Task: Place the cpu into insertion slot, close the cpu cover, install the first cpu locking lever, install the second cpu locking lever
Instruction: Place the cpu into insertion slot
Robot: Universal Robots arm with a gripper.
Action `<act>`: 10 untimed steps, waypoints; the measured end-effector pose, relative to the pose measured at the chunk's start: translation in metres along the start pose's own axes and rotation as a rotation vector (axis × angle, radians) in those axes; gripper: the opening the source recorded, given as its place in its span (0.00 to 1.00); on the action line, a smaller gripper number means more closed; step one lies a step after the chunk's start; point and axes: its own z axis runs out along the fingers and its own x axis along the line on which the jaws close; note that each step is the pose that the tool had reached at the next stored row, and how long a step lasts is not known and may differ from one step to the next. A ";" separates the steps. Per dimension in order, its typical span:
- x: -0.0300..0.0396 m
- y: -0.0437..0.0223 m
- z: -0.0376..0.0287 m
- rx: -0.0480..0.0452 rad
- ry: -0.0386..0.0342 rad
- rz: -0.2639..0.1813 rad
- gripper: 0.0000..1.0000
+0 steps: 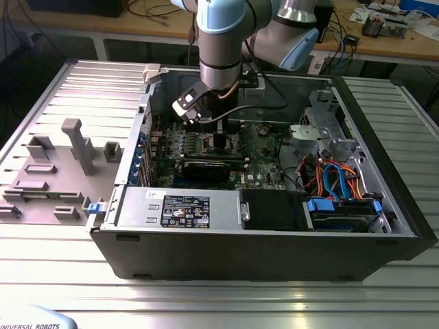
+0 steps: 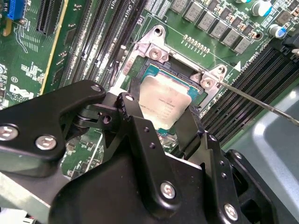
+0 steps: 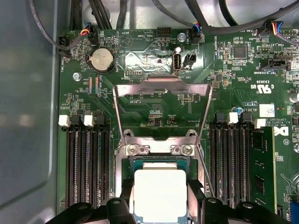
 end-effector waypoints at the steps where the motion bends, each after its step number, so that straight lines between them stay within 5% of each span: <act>1: 0.0000 0.0000 0.0001 -0.0001 0.0001 0.000 0.54; 10: 0.0001 0.0002 -0.0019 -0.0003 0.0007 0.000 0.62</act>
